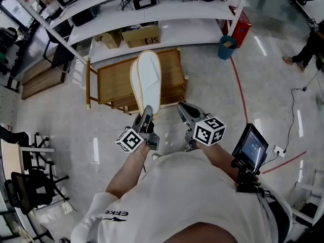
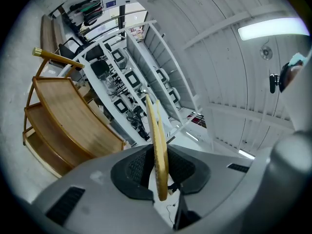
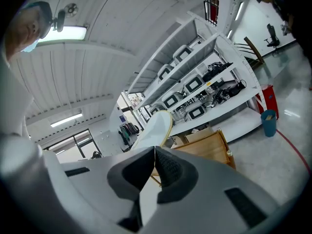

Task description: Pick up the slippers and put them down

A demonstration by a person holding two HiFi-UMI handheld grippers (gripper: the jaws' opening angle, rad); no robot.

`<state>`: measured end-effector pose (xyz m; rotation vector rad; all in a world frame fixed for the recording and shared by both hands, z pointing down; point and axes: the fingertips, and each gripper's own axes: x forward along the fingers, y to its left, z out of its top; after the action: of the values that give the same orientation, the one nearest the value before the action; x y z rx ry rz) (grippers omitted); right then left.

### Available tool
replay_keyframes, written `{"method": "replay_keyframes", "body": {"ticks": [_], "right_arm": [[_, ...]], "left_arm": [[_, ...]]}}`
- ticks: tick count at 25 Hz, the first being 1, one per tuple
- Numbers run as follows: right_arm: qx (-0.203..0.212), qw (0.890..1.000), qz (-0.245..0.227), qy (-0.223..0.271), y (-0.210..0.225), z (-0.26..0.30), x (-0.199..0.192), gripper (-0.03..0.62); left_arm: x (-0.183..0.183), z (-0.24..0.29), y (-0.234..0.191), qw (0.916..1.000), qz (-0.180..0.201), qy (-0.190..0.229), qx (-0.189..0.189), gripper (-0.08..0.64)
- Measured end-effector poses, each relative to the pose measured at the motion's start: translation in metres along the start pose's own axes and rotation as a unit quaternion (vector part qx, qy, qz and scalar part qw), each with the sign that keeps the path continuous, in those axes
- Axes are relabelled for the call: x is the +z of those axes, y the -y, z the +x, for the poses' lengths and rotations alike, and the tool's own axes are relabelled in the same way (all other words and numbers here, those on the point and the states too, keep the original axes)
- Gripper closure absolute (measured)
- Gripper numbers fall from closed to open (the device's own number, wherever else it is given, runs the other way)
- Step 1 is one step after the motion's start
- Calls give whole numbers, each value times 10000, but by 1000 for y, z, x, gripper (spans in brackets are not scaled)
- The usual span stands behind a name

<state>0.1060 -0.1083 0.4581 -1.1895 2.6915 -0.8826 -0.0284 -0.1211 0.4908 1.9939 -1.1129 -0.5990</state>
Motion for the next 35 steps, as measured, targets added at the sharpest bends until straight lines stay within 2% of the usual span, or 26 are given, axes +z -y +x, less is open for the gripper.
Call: {"method": "replay_keyframes", "body": {"ticks": [8,16,35], "right_arm": [[193,9996,63,-183,36,-11,13,586],[86,9995,241,-200,55,-8,6,586],[-588,9963,245,-575,111,66,22,586]], "left_arm": [[-27,30,1,9991,-150,99,375,495],[-44,48,-12,9986,-230,-163,442,495],[-38,131,-114,9902,-908,-801,701,495]]}}
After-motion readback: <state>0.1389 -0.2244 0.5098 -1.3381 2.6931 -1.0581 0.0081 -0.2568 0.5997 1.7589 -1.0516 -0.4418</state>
